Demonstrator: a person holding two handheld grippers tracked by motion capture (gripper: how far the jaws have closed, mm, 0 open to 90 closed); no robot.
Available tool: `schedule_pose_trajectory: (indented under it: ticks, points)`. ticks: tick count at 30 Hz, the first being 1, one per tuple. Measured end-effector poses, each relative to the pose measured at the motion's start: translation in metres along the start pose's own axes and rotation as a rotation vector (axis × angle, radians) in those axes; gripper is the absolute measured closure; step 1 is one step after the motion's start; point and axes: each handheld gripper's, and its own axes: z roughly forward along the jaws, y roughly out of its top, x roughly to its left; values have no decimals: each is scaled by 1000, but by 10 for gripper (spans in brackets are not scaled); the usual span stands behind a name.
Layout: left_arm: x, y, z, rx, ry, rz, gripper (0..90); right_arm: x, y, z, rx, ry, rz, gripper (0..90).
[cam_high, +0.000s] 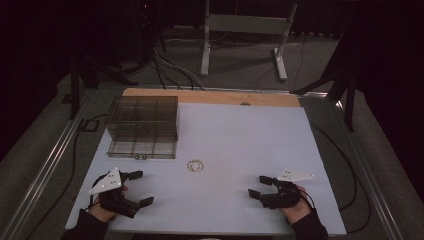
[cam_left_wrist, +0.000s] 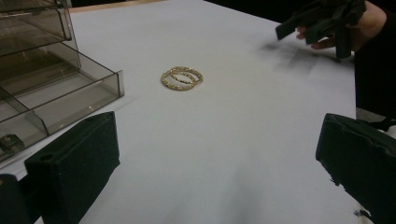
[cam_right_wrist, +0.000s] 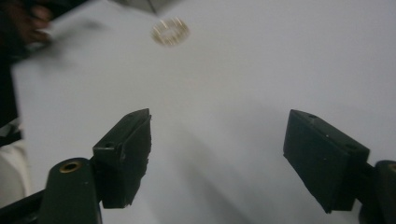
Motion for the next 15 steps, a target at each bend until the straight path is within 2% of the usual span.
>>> schedule_pose_trajectory:
  ticks: [1, 2, 3, 4, 5, 6, 8, 11, 15]
  points:
    - [0, 0, 0, -1, 1, 1, 5, -2, -1, 2, -1, 14, 39, 224]
    - [1, 0, 0, -1, 3, 0, 6, -4, -1, 3, -34, 41, 35, 165]
    - [1, -1, 0, 1, 6, 0, 5, -4, 0, 3, -73, 31, 6, 85]
    - [1, -1, 0, 1, 6, 0, 5, -4, 0, 3, -73, 31, 6, 85]
    - [2, -1, 0, 0, 10, -3, 6, -2, 3, 1, -117, -2, -38, 14]
    - [2, -1, 0, 0, 10, -3, 5, -2, 3, 0, -149, -1, -51, 14]
    - [2, -1, 0, -1, 11, -4, 5, 0, 4, -1, -170, -13, -69, 0]
    - [3, 1, 0, -1, 11, -5, 5, 0, 3, -1, -177, -38, -87, 0]
    - [3, 2, 0, -2, 14, -8, 5, -1, 6, -5, -204, -47, -89, 0]
